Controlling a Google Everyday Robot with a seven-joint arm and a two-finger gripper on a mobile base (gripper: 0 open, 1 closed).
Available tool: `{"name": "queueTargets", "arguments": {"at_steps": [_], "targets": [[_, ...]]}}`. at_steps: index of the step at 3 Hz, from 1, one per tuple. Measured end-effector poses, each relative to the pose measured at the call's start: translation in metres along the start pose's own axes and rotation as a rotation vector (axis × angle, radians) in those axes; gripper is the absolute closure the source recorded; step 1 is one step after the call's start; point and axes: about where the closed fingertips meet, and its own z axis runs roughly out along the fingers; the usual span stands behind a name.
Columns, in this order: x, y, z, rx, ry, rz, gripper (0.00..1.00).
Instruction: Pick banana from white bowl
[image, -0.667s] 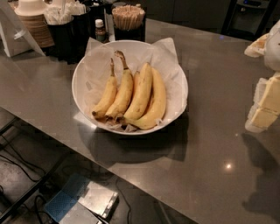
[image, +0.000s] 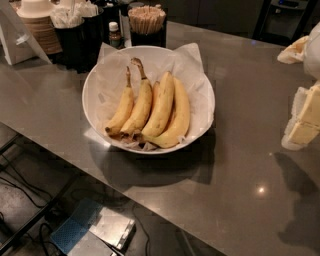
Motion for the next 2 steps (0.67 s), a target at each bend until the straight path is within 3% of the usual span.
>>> {"name": "queueTargets", "arguments": {"at_steps": [1,2], "targets": [[-0.026,0.010,-0.003,-0.069,-0.126,-0.124,0.00],[-0.097,0.050,-0.014,-0.129,-0.296,-0.345,0.00]]}}
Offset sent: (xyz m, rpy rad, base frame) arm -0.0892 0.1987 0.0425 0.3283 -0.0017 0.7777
